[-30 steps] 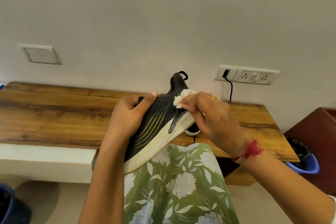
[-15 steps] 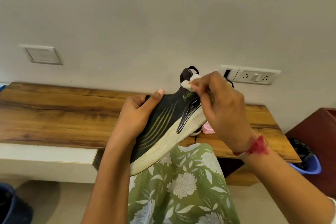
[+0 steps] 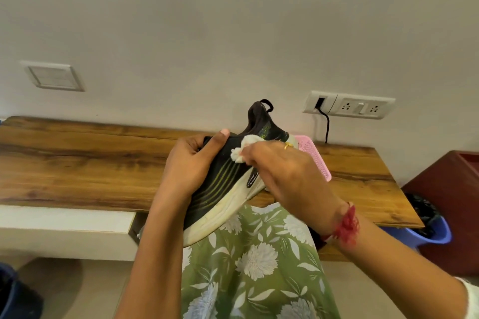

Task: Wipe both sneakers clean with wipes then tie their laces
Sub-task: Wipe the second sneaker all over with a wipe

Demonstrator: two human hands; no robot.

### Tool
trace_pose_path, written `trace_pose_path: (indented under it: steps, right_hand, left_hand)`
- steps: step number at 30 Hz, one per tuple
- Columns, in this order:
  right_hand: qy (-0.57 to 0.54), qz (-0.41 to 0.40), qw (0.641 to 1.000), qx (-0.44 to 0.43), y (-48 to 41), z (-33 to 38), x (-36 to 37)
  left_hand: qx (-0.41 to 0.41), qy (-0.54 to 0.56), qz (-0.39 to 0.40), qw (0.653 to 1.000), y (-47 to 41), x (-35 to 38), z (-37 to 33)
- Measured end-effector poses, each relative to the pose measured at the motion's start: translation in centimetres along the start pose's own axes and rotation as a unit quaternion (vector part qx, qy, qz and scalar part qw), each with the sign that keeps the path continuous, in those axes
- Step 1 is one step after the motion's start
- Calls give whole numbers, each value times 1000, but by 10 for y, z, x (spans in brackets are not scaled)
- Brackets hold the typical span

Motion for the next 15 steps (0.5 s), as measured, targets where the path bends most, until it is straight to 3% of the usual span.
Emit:
trace_pose_path:
  steps: [2,4,6,11,15]
  right_hand:
    - [-95,-55,988,110,-7,-35,-16]
    - [-265,-151,921,242,-9,-83,-38]
    - [-339,-222,864,298,-4,-115,-54]
    - [-386,-142,846,338,4,-115,-27]
    - [-424,-146,819,357,5,-123,-29]
  left_hand:
    - [-1,1,-3,1000,1,-1,1]
    - [0,3,-5,1000,2,-2,0]
    - [-4,15,-7,1000,2,-4,2]
    - [-8,43,-15,999,2,-5,6]
    - [17,93,8,996,5,1,7]
Point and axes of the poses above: each hand's wrist, its own y-axis away from the middle knuckle, its own x-axis out of the palm, z = x × y, the point moved 10 cm from there along -y, towards the middle knuckle, and after that the axes turned 8 degrees about y, right-handed, at the moved point
